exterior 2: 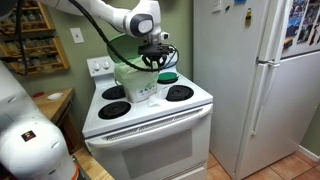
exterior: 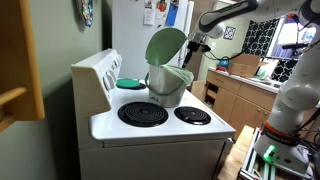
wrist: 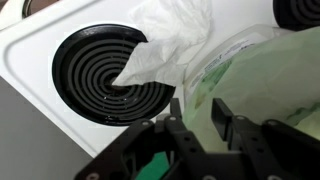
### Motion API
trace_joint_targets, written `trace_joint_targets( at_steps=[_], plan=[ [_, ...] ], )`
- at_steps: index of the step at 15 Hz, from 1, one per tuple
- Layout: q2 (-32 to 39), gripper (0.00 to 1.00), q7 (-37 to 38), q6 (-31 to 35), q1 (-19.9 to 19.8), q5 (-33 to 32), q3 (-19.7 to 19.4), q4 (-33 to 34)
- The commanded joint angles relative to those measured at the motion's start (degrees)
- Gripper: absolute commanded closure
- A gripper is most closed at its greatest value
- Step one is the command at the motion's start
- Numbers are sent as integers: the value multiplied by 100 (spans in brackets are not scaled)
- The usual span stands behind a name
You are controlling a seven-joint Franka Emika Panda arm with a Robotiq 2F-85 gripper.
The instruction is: Open the lid on the bin and take the paper towel out of it
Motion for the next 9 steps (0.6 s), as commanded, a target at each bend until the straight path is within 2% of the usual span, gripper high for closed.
trace_joint_targets(
  at_steps=[1,3,5,7,9],
  plan=[
    [-117,30,-252,-122,22,172,-35,94],
    [-285,15,-594,-572,27,186,-86,218],
    [-478,1,-1123,-1164,67,496,-184,369],
    [-633,0,-1449,-1864,67,825,-277,590],
    [-833,0,-1373,-2439,21,1129,-373,777]
  ],
)
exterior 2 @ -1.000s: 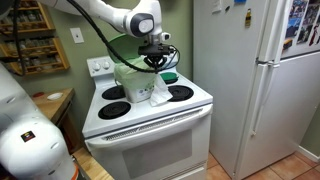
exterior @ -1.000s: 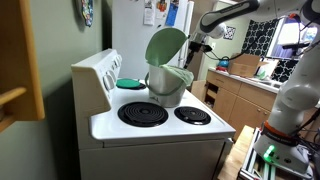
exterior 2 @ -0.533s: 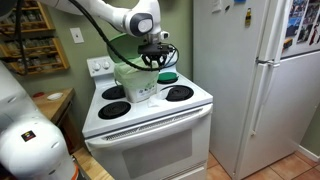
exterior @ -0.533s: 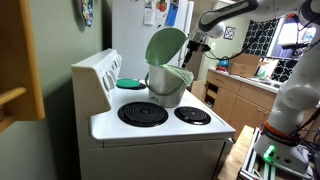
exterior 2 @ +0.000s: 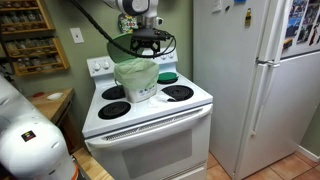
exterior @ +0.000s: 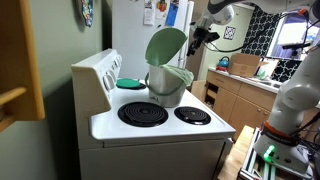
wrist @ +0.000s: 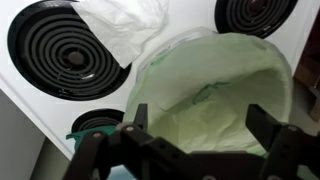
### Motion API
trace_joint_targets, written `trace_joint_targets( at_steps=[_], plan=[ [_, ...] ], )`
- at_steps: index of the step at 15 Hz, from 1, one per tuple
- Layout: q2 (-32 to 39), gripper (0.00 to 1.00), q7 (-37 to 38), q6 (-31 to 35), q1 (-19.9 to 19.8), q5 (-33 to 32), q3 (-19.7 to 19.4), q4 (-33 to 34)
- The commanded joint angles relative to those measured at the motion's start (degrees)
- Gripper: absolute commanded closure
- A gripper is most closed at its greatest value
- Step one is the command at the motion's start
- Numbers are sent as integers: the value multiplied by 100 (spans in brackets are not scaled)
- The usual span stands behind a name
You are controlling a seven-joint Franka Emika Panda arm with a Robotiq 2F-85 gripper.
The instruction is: Open the lid on the bin and take the paper towel out of it
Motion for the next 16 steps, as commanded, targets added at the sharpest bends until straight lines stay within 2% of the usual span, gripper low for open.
trace_joint_targets(
  at_steps=[1,4,7,13,16],
  plan=[
    [-395,0,-195,-916,1,539,-257,242],
    [-648,0,-153,-1182,-34,732,-397,416],
    [-744,0,16,-1089,32,1560,-571,473],
    [-426,0,1122,-230,17,2814,-187,461],
    [-200,0,1848,-11,6,3049,71,536]
  ],
)
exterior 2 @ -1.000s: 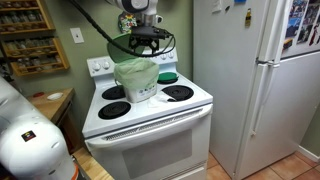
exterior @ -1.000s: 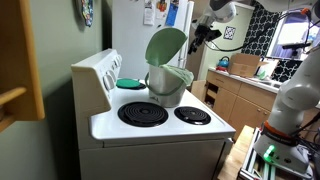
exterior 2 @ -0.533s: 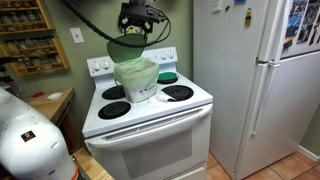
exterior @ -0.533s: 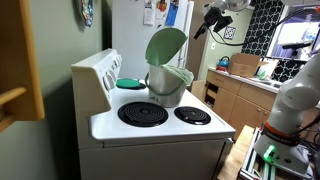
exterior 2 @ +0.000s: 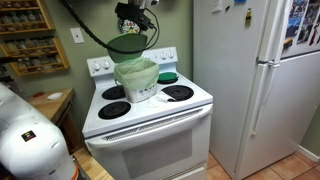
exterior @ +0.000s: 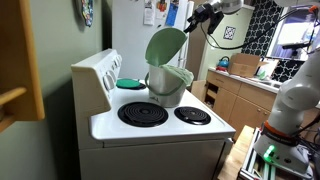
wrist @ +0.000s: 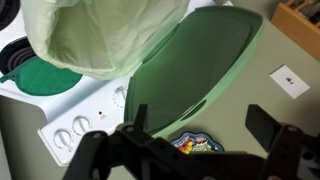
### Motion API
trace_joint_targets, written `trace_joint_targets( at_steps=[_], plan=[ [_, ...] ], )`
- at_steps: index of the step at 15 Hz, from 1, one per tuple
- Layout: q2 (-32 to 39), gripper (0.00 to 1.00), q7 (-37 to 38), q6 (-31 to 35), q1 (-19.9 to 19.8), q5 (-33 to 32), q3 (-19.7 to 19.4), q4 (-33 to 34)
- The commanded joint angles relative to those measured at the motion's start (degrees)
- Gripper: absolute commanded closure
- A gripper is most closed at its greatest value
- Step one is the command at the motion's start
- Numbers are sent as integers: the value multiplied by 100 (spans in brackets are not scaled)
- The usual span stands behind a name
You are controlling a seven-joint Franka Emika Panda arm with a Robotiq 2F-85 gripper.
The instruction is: Open the lid on the bin and take the paper towel out of it
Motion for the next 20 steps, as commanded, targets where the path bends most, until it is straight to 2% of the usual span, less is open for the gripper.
trace_joint_targets(
  at_steps=[1,4,7,10,15,20],
  plan=[
    [256,0,903,233,3,216,263,78],
    [451,0,1628,412,5,6,490,120],
    [595,0,2022,535,33,54,619,171],
    [676,0,2484,681,-23,-213,701,222],
    [588,0,3409,591,-96,-1701,744,128],
    [503,0,3638,410,-72,-2263,625,160]
  ],
)
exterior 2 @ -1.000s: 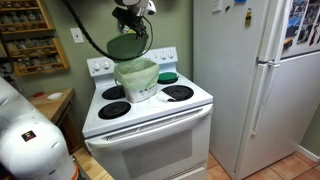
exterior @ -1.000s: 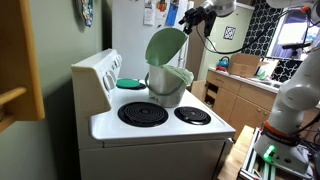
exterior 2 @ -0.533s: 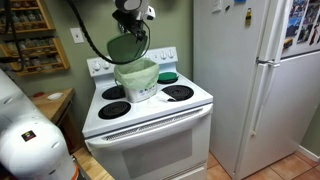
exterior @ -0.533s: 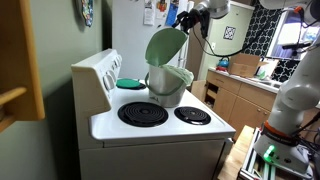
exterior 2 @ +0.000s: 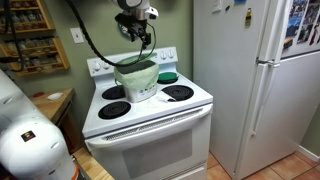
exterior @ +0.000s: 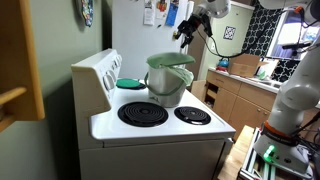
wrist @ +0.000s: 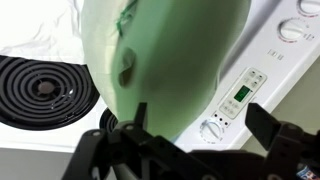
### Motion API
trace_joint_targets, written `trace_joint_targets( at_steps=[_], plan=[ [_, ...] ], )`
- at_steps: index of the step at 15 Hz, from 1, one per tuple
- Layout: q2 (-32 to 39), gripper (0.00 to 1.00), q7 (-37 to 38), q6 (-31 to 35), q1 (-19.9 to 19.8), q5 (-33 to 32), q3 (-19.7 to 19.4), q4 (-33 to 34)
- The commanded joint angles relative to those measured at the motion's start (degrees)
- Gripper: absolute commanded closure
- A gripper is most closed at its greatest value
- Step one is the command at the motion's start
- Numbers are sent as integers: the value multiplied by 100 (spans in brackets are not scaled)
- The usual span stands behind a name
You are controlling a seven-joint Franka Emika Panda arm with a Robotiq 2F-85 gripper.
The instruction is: Open the lid on the bin and take the paper towel out of it
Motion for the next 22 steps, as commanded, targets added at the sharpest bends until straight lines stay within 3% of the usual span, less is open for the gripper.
trace_joint_targets(
  at_steps=[1,4,8,10,14,18,19,22],
  plan=[
    [-146,0,175,-278,-51,-459,-58,-5],
    [-205,0,-417,-585,-59,-811,-171,28],
    [-343,0,-1924,-1280,1,-448,-530,35],
    [-403,0,-2520,-1553,-32,-613,-646,43],
    [-680,0,-3601,-1033,-85,-1281,-714,-202],
    [-759,0,-4232,-1074,-69,-1313,-845,-302],
    [-585,0,-3925,-1061,-72,-1260,-780,-59],
    [-610,0,-4108,-1062,-78,-1258,-815,-132]
  ],
)
